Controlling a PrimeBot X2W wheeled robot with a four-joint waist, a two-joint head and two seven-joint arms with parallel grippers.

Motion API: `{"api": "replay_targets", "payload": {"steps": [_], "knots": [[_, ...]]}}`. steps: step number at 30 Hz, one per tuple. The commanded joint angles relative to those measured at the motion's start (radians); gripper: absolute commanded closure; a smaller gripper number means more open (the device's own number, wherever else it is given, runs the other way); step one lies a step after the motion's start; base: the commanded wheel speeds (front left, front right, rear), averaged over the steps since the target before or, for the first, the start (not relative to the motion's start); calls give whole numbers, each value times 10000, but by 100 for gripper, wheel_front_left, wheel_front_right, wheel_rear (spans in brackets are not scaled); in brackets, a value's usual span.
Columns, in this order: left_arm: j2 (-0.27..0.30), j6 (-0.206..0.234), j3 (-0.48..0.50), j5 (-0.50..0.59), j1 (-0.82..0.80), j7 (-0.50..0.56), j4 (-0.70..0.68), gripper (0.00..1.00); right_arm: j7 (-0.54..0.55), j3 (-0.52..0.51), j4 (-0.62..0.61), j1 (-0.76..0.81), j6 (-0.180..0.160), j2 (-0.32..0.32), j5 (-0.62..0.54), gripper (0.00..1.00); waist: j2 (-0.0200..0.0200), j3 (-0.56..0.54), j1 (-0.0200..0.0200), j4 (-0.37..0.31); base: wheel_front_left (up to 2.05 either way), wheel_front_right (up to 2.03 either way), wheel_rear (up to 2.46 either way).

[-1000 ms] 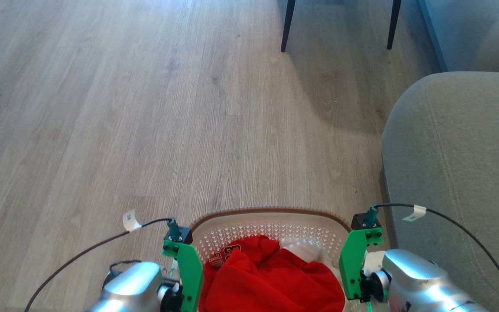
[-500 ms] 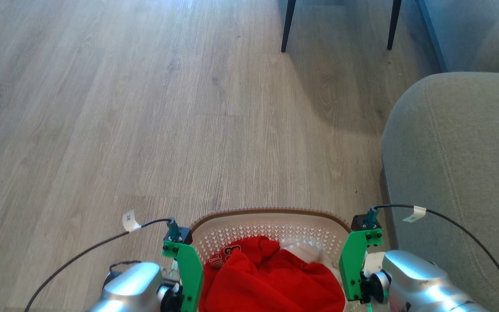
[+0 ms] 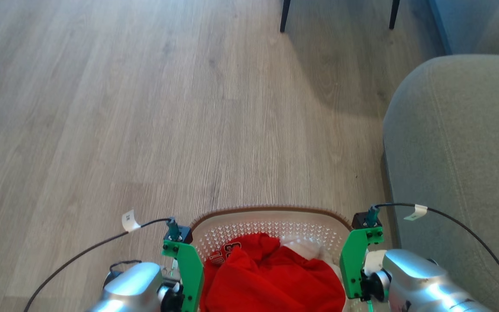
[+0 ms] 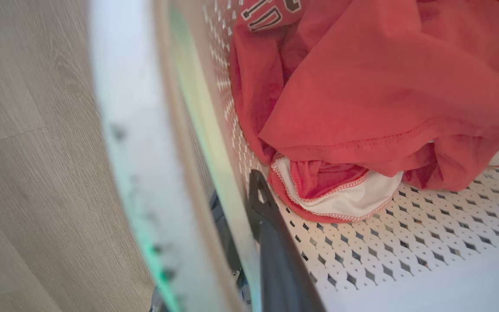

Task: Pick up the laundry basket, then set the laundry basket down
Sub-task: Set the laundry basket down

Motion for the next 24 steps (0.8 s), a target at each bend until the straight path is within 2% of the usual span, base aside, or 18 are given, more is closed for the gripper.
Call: {"api": "replay_targets", "payload": {"steps": [1,14,24], "knots": [[25,-151,25,76,-513,-119,-195,100,-151,225,-188,-456,157,179,-92,100,-1,219,1,-34,0,0,0],[-2,-124,24,170,-1539,-977,-372,100,-1202,320,232,-1612,157,179,-358,100,-1,2825,1,-178,0,0,0],[-4,611,26,430,-2716,-2220,-836,100,-2955,223,491,-2876,157,11,-711,100,-1,5586,1,-234,0,0,0]]}}
